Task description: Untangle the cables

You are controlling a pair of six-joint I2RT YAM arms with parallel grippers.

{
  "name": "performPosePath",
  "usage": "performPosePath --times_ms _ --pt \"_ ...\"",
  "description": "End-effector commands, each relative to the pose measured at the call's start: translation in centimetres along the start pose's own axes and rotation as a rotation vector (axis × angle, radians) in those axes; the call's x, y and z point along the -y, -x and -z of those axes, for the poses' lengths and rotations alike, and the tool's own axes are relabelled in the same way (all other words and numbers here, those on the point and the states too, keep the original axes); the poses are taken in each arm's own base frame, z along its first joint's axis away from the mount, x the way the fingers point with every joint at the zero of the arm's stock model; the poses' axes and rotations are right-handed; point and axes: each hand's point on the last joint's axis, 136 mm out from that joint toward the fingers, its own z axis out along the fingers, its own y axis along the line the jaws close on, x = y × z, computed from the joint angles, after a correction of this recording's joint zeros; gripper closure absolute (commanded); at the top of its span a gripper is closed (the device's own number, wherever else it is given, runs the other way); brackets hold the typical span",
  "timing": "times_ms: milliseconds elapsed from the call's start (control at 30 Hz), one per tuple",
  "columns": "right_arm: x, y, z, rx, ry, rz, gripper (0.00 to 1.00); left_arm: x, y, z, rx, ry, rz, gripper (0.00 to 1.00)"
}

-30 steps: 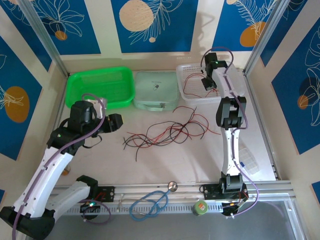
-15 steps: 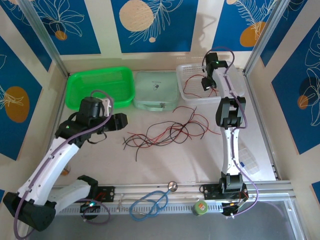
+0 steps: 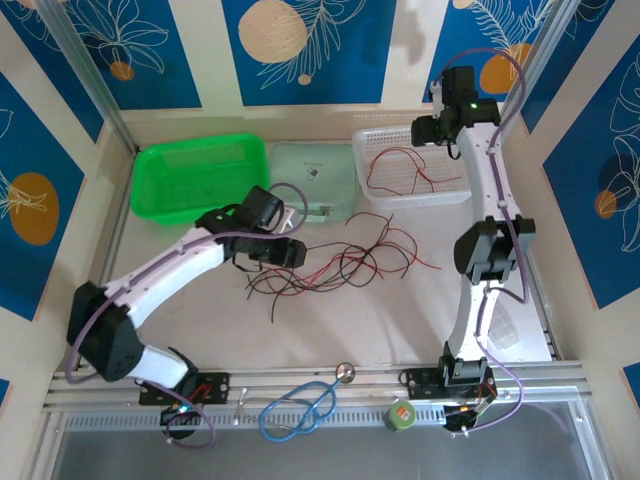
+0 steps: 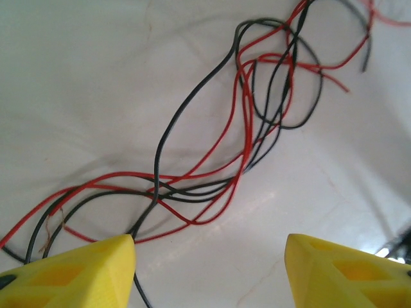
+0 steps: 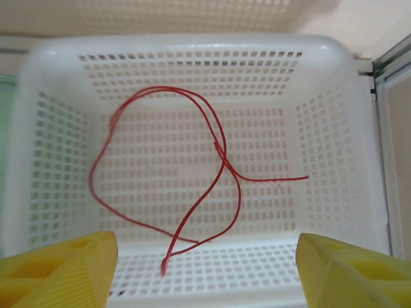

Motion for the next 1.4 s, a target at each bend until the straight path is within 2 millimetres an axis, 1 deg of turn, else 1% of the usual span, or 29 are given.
performPosePath --times_ms 0,100,200,300,367,433,467,533,600,667,767,867,967,1067,1233,1300,1367 --pt "-2.9 -0.5 2.9 0.034 0.081 -0.008 0.25 -0.8 1.4 -1.5 0.023 0.063 -0.056 0.39" --pt "-4.8 -1.9 5.4 0.061 0.103 0.021 0.25 -1.3 1.8 -3.4 0.018 0.077 -0.061 0.39" --pt "-6.8 -4.0 7.3 0.078 0.134 0.035 0.25 -1.2 1.8 -5.5 -0.006 0.065 -0.075 0.43" --pt "-8.9 -6.5 9.4 0.097 0.191 0.034 0.27 -1.3 1.8 -7.5 -0.015 0.073 -0.093 0.47" --pt "-10.9 -8.9 10.7 0.097 0.258 0.036 0.27 -1.8 1.8 -8.5 -0.017 0.102 -0.106 0.52" --pt "-12.7 -11.3 11.7 0.083 0.334 0.022 0.27 -2.1 2.2 -9.0 -0.008 0.125 -0.117 0.60" --pt "-13.6 -12.8 12.2 0.068 0.377 0.008 0.27 -2.3 2.4 -9.0 0.001 0.135 -0.118 0.67" --pt "-15.0 -15.5 12.4 0.023 0.445 -0.046 0.28 -2.3 2.8 -8.9 0.019 0.143 -0.120 0.84" --pt "-16.1 -18.5 11.9 -0.053 0.497 -0.129 0.29 -2.0 3.2 -8.3 0.042 0.138 -0.118 0.99" --pt "-16.8 -21.7 10.6 -0.150 0.501 -0.223 0.33 -1.6 3.7 -7.5 0.072 0.132 -0.118 1.00" --pt "-17.9 -25.9 8.2 -0.268 0.471 -0.324 0.36 -0.6 4.5 -5.6 0.118 0.118 -0.121 1.00" --pt "-19.8 -28.7 6.3 -0.332 0.457 -0.359 0.37 0.7 5.2 -3.2 0.163 0.100 -0.131 1.00" --pt "-21.9 -29.8 5.6 -0.328 0.465 -0.386 0.36 2.2 5.7 -0.6 0.198 0.080 -0.147 1.00" --pt "-23.4 -29.6 5.2 -0.273 0.476 -0.452 0.33 3.4 5.9 1.3 0.223 0.063 -0.164 1.00" --pt "-24.3 -30.0 3.5 -0.233 0.438 -0.675 0.25 4.4 5.7 2.9 0.247 0.045 -0.166 1.00" --pt "-24.5 -30.2 2.5 -0.241 0.408 -0.739 0.24 4.7 5.6 3.2 0.255 0.040 -0.168 1.00" --pt "-24.7 -30.0 1.5 -0.242 0.371 -0.778 0.23 5.0 5.7 3.7 0.265 0.033 -0.171 1.00"
